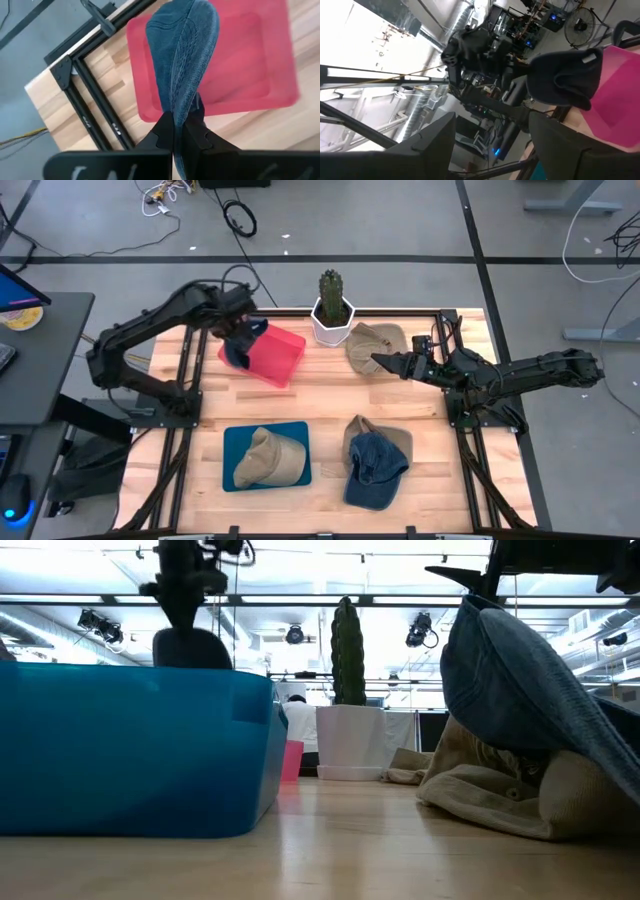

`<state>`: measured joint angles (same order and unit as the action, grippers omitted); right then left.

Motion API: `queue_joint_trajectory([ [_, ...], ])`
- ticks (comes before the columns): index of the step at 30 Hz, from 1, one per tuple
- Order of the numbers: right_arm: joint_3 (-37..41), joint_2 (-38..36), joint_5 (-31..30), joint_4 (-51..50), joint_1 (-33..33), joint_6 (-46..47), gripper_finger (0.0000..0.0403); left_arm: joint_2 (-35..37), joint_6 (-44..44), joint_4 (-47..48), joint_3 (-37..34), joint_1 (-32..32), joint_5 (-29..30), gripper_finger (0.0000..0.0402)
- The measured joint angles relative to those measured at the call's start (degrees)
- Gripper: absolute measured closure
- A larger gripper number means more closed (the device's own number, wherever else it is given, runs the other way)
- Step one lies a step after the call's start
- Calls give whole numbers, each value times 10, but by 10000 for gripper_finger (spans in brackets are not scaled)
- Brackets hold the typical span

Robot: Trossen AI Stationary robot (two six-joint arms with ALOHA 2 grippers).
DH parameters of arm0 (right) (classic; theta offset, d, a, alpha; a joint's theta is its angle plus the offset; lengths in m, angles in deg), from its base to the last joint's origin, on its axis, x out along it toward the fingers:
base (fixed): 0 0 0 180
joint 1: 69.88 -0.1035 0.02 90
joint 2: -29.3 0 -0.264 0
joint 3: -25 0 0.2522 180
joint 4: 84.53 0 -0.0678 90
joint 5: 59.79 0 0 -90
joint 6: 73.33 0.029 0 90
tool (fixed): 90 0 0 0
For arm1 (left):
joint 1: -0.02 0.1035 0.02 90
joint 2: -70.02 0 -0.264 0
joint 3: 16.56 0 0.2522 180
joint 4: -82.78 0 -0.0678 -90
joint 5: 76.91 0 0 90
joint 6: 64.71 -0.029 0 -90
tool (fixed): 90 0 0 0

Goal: Pick & Place hat
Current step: Put the top blue cap into the pink bin

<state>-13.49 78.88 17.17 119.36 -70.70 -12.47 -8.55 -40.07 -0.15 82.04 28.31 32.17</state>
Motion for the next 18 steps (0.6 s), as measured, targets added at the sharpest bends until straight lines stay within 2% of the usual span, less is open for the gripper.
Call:
queue_joint_trajectory([
  [9, 0, 0, 0, -3, 0, -1, 150, -78, -60, 3, 0, 34, -35, 390],
  [18, 0, 0, 0, -6, 0, -3, 150, -126, -73, 0, 0, 57, -28, 389],
])
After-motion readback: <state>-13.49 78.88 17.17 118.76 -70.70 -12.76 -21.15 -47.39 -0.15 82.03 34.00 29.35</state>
